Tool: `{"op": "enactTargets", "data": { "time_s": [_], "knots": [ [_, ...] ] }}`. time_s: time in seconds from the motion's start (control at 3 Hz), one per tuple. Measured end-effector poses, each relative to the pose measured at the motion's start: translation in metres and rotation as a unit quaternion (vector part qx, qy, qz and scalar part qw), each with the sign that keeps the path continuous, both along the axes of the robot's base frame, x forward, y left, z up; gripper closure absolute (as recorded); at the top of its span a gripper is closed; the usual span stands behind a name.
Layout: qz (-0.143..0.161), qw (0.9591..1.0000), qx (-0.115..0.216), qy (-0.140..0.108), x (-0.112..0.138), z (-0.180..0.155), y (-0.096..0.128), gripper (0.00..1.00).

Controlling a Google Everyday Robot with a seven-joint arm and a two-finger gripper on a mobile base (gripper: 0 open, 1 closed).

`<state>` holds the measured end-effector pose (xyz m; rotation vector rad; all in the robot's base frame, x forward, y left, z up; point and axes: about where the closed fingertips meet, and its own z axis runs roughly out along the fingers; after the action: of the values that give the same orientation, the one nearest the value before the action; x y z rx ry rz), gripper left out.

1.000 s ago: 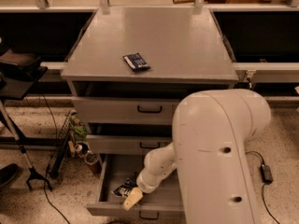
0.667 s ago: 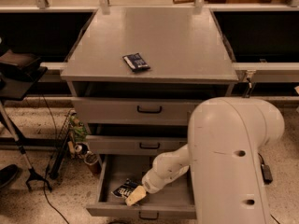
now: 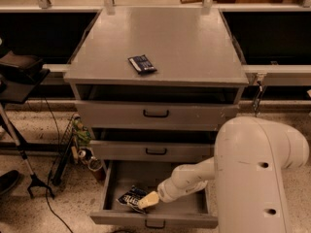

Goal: Pick blue chip bag from bottom drawer and place on counter

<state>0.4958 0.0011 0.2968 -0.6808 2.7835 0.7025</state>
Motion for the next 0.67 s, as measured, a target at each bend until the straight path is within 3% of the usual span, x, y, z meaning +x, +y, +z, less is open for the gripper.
{"op": "enactTargets", "data": {
  "time_s": [0.33,0.67],
  "knots": [
    [-0.027,0.9994,-0.001,0.020,0.011,-0.019,0.002,0.00],
    [-0.036,0.9984,-0.016,0.041,0.022,-0.034,0.021,0.00]
  ]
}}
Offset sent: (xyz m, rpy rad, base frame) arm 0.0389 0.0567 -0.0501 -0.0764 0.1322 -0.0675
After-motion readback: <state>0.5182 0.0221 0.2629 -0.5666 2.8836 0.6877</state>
